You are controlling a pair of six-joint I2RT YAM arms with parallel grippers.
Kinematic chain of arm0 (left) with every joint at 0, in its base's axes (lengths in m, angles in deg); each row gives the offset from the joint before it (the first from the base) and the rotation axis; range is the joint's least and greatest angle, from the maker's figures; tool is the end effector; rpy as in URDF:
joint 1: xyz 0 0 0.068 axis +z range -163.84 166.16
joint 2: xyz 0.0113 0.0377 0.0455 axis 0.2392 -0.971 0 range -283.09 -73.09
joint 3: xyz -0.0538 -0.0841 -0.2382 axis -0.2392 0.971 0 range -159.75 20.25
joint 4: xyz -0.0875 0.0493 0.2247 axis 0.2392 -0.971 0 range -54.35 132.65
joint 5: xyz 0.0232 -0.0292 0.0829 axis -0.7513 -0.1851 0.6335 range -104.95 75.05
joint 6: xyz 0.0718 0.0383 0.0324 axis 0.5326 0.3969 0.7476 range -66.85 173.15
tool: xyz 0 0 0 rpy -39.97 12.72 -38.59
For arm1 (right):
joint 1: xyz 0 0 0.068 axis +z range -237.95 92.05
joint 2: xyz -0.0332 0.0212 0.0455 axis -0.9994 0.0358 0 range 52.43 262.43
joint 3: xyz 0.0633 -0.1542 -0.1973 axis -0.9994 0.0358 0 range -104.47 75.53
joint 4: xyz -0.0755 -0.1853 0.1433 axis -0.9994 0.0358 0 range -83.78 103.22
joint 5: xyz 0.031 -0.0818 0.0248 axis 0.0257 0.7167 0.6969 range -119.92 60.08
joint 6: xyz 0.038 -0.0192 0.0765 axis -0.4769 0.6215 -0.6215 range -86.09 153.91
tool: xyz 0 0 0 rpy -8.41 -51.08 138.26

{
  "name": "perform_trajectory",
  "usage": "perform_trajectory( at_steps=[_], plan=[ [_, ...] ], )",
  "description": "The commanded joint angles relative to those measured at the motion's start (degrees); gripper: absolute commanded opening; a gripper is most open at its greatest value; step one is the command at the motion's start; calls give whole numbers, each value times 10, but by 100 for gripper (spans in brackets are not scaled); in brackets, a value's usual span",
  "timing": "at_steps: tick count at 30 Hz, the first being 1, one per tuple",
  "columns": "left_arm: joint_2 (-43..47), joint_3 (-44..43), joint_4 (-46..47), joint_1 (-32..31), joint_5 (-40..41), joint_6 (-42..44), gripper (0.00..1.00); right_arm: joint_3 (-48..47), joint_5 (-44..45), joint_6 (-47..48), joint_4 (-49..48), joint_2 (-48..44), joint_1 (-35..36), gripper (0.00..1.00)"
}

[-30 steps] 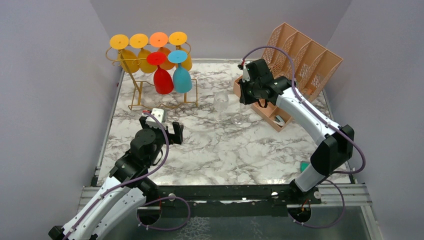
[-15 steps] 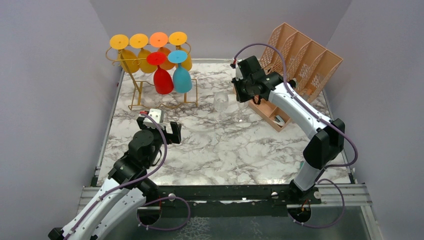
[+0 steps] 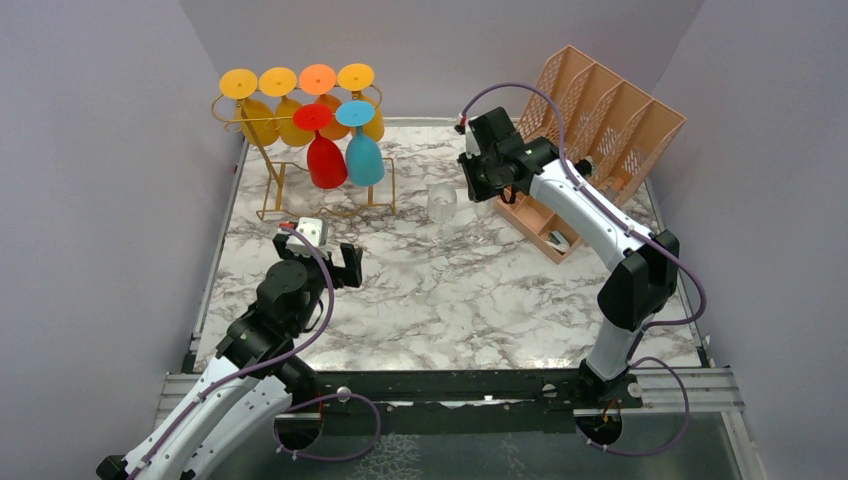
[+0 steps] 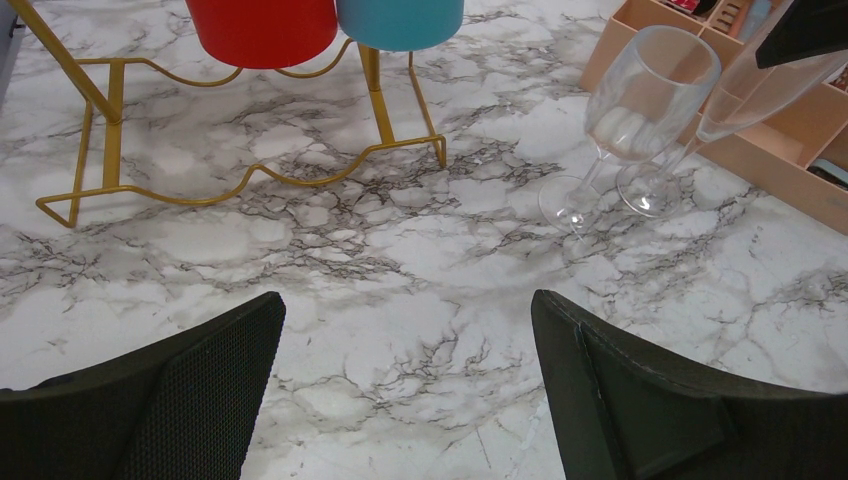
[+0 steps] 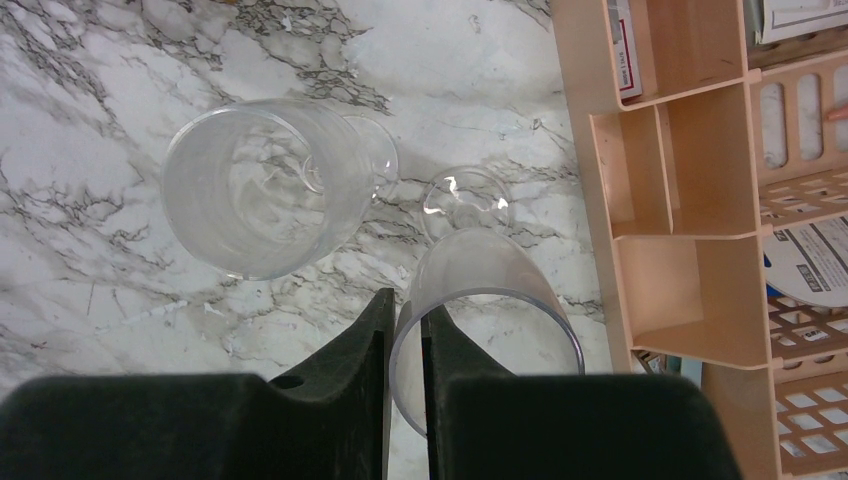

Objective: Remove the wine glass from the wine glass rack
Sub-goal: Place the wine glass at the center of the board.

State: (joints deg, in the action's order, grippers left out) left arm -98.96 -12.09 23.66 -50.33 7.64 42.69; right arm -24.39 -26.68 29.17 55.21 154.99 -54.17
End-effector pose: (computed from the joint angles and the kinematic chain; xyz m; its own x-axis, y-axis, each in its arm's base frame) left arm 0.1452 -0.0703 0.2758 -0.2163 -0.0485 -0.9751 0.2119 0.9726 -0.0954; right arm 0.3343 0.2185 0.2872 -0.6928 -0.3642 -0.6223 -0.4703 0.8825 0.0071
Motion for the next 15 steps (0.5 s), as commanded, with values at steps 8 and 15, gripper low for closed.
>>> perform_trajectory(
  at_steps=[8,15],
  plan=[
    [7,3,11,3,13,4,99,-30,-20,0,29,23,5,15],
    [7,3,10,3,13,4,99,-37,-25,0,24,23,6,16]
  ],
)
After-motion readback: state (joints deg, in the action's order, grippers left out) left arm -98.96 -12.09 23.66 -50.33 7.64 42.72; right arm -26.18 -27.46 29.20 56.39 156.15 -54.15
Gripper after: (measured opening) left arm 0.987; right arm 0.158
